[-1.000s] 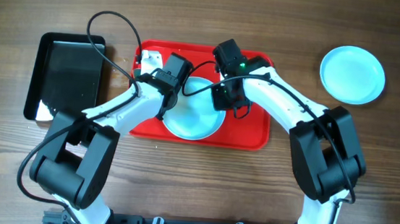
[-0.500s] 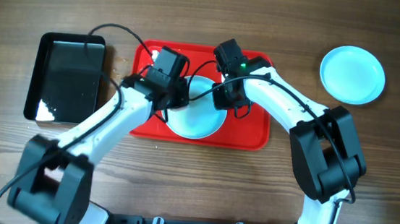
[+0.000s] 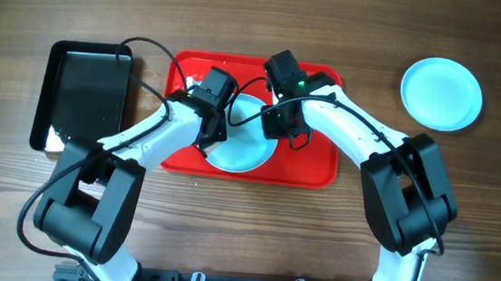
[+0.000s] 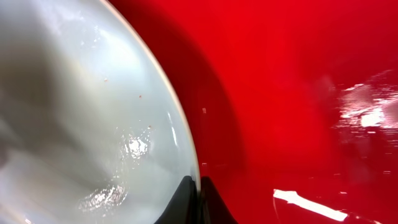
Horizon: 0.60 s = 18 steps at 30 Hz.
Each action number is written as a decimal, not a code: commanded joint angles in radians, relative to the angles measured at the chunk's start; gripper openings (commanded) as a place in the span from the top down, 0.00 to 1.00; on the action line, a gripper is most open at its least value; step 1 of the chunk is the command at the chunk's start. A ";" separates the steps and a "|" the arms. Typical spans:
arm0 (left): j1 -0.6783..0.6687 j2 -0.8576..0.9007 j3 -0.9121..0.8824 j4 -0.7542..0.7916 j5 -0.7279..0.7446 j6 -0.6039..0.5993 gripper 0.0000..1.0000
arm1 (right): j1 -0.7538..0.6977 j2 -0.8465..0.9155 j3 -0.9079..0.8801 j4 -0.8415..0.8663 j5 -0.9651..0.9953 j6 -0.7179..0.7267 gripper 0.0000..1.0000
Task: Clean dirty plates on tray and stack at the side
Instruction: 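Scrub the held plate with the green sponge in the left gripper, then lift the plate with the right gripper and carry it right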
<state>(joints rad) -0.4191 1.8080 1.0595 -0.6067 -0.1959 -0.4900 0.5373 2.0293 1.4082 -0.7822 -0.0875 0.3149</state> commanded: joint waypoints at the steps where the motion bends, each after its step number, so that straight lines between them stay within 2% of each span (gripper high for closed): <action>1: 0.069 -0.086 0.008 -0.014 -0.151 0.015 0.96 | -0.017 0.013 -0.010 -0.017 0.068 0.003 0.96; 5: 0.082 -0.305 0.040 0.019 0.018 0.015 0.96 | -0.017 0.013 -0.010 -0.008 0.078 0.000 0.96; 8: 0.092 -0.407 0.040 -0.002 0.097 0.014 0.96 | -0.017 0.013 0.010 -0.016 0.142 -0.001 0.96; 13: 0.091 -0.377 0.013 -0.079 0.124 0.011 0.96 | -0.017 -0.022 0.177 -0.159 0.363 -0.028 0.96; 15: 0.097 -0.311 -0.014 -0.066 0.121 0.011 0.96 | -0.017 -0.042 0.293 -0.262 0.536 -0.050 0.96; 18: 0.110 -0.229 -0.014 -0.061 0.121 0.011 0.96 | -0.017 -0.074 0.373 -0.343 0.758 -0.086 0.96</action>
<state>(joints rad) -0.3279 1.5063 1.0588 -0.6746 -0.0834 -0.4839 0.5209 2.0090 1.7058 -1.0752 0.3786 0.2684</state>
